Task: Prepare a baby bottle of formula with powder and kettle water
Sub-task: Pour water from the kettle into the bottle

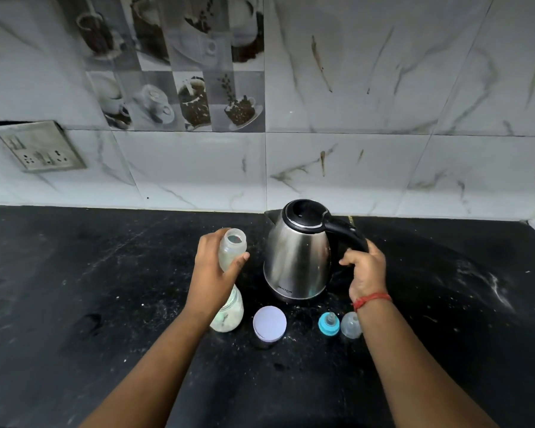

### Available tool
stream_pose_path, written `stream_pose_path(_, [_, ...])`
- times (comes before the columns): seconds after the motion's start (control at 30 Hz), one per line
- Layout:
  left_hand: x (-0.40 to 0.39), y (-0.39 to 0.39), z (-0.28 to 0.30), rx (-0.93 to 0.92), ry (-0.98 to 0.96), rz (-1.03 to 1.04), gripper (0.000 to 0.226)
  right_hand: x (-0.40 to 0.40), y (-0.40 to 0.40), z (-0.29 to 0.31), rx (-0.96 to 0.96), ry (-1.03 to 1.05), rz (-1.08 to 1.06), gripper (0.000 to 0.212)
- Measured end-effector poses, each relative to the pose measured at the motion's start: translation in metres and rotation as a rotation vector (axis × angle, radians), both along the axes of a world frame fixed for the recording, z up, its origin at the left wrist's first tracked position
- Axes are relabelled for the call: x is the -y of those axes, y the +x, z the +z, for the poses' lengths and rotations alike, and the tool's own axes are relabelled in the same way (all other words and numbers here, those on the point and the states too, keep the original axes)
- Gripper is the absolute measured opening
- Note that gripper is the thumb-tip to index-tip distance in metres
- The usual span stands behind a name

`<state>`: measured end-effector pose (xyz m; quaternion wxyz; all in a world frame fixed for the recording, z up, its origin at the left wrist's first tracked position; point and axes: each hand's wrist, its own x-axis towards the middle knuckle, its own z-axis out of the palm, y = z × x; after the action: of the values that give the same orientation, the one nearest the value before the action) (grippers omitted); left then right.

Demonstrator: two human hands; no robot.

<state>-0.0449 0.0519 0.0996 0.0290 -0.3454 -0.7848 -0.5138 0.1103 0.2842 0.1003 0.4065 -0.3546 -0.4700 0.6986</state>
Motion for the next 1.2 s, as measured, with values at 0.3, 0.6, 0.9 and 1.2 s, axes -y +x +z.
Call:
stream_pose_path(0.3, [-0.004, -0.006, 0.007, -0.050, -0.021, 0.010, 0.051, 0.010, 0.026, 0.066, 0.052, 0.249, 0.025, 0.034])
stream_pose_path(0.6, [0.002, 0.011, 0.006, -0.027, -0.047, -0.051, 0.051, 0.022, 0.045, 0.086, 0.207, 0.347, 0.048, 0.034])
stream_pose_path(0.9, [0.011, 0.024, 0.001, -0.027, -0.065, -0.076, 0.049, 0.037, 0.056, 0.086, 0.275, 0.369, 0.050, 0.026])
stream_pose_path(1.2, [0.018, 0.027, -0.002, -0.005, -0.083, -0.096, 0.050, 0.041, 0.060, 0.090, 0.341, 0.438, 0.069, 0.033])
